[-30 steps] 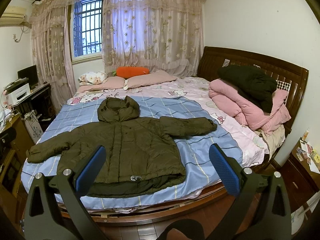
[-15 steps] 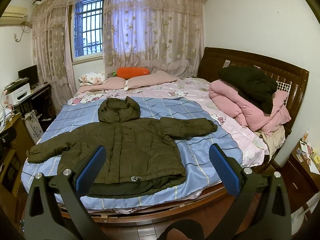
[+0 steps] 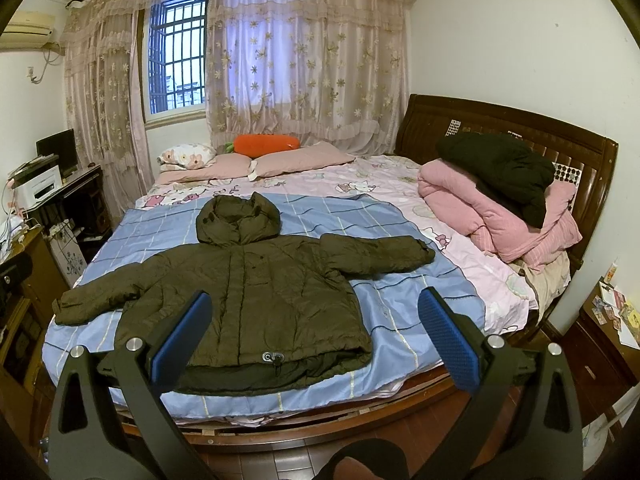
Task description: Fold large clothes
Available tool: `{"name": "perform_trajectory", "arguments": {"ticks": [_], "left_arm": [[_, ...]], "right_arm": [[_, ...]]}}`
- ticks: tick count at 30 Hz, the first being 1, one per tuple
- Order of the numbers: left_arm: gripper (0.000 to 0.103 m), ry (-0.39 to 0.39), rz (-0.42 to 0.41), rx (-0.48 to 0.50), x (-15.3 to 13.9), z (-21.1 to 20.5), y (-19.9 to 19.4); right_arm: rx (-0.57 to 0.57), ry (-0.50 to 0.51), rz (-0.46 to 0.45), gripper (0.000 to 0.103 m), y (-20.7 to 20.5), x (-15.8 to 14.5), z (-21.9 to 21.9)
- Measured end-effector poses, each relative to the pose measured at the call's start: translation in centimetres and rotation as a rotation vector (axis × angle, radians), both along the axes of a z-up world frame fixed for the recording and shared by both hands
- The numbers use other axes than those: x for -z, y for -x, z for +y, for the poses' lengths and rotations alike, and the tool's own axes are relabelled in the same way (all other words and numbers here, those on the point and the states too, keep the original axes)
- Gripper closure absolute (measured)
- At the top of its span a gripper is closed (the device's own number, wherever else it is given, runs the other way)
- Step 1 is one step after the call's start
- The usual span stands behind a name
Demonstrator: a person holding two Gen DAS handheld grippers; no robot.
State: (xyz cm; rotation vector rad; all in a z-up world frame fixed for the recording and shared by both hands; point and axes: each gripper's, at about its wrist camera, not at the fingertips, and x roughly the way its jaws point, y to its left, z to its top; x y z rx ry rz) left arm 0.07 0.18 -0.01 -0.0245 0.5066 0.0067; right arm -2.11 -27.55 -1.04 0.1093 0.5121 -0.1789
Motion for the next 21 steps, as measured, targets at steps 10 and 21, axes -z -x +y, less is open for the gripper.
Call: {"name": "perform_trajectory", "arguments": {"ticks": [10,21], "left_arm": [[0.002,-0.001,-0.001,0.001,-0.8,0.0,0.0],[0.002,0.001,-0.002,0.003,-1.3,0.3,0.0]], "right_arm": [[0.0,0.0,0.001,0.001,0.0,-0.1,0.1],[-0.003,0.005,0.0,0.001,0.1,-0.9,0.3]]}}
